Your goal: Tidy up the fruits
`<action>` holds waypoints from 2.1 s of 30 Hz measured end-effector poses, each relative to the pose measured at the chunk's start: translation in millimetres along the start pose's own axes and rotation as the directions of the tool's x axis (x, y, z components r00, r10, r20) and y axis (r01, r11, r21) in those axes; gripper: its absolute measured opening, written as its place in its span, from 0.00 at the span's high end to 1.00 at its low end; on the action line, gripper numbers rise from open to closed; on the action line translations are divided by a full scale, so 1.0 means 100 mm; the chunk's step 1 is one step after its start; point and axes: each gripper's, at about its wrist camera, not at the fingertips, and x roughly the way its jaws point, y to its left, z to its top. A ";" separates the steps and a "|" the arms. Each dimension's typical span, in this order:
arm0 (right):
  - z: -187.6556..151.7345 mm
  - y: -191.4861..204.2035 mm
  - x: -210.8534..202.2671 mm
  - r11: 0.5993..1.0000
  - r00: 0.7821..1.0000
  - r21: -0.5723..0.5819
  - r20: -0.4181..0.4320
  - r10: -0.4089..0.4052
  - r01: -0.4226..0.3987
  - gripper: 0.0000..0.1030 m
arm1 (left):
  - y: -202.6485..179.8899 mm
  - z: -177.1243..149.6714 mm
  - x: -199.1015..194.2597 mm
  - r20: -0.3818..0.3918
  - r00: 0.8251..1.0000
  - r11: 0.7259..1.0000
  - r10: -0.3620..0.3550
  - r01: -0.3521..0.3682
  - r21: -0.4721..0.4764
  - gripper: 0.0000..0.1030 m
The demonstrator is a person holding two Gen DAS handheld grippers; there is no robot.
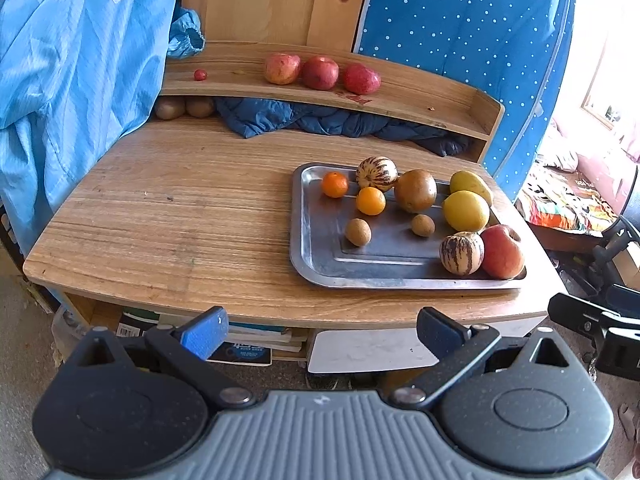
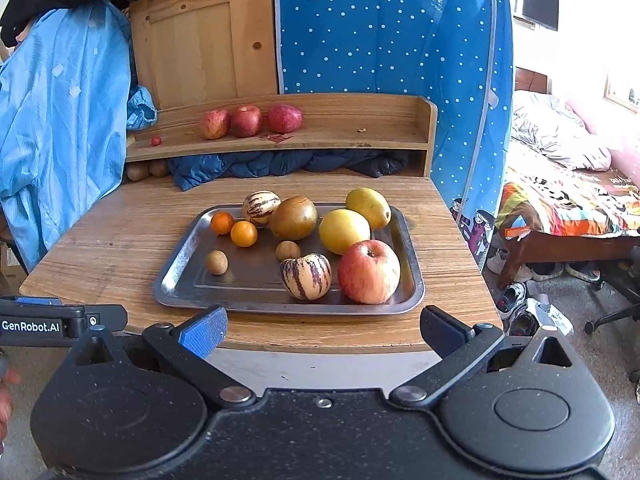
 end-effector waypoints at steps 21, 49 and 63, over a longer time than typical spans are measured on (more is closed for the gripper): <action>-0.02 -0.02 -0.02 1.000 1.000 -0.011 -0.003 0.023 -0.023 0.01 | -0.04 -0.04 -0.06 -0.002 1.000 1.000 0.020 -0.020 -0.016 0.01; -0.06 -0.13 -0.01 1.000 1.000 -0.004 -0.019 0.023 -0.023 0.01 | -0.21 -0.01 -0.05 -0.057 0.995 0.996 0.077 -0.074 0.050 0.01; -0.08 -0.11 -0.01 1.000 1.000 -0.011 -0.021 0.023 -0.023 0.01 | -0.17 0.00 -0.07 -0.054 0.997 0.998 0.052 -0.050 0.033 0.01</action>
